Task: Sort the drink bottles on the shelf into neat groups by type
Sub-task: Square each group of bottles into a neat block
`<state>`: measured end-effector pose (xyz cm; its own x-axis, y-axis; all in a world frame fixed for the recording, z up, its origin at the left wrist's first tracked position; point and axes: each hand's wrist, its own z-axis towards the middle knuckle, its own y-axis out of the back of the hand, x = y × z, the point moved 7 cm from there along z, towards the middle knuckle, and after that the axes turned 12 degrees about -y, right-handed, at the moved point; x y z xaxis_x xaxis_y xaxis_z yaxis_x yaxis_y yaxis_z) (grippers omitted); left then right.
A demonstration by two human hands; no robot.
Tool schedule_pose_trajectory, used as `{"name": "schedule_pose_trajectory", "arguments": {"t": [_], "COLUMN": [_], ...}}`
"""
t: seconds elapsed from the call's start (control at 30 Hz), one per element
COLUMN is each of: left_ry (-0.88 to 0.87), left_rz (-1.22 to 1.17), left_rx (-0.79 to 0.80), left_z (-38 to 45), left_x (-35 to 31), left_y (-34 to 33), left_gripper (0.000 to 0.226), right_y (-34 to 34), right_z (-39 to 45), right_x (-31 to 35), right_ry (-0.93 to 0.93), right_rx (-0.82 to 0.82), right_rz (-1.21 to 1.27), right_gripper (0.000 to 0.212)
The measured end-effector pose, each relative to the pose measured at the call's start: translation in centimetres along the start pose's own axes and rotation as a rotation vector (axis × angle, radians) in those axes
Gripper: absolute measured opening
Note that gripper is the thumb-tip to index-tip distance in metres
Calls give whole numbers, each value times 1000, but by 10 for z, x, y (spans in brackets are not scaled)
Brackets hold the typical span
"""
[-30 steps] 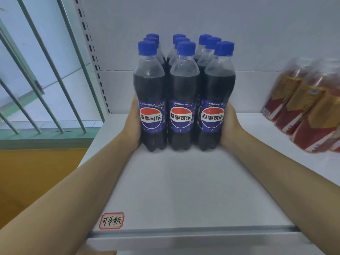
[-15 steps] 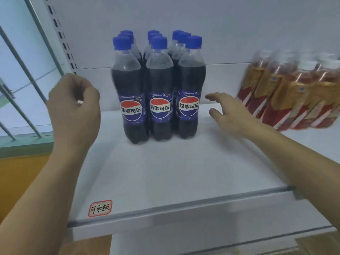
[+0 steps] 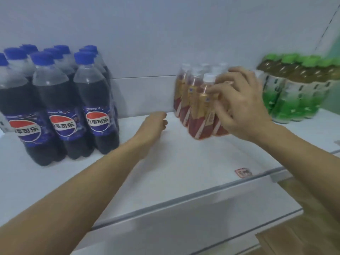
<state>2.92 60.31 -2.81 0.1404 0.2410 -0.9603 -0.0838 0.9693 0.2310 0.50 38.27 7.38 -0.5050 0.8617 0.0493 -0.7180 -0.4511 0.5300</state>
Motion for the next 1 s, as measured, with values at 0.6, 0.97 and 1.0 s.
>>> {"name": "schedule_pose_trajectory", "arguments": {"t": [0.6, 0.97, 1.0], "left_ry": [-47, -160, -164], "left_rz": [-714, -693, -689], "left_rx": [-273, -212, -210], "left_z": [80, 89, 89], "left_x": [-7, 0, 0], "left_y": [-114, -110, -110], "left_gripper": [61, 58, 55], "right_y": [-156, -168, -169], "right_z": [-12, -33, -32], "right_x": [-199, -185, -183], "right_ry": [-1155, -1156, -1156], "right_rx": [718, 609, 584], "right_rz": [1562, 1961, 1943], "right_gripper": [52, 61, 60]}}
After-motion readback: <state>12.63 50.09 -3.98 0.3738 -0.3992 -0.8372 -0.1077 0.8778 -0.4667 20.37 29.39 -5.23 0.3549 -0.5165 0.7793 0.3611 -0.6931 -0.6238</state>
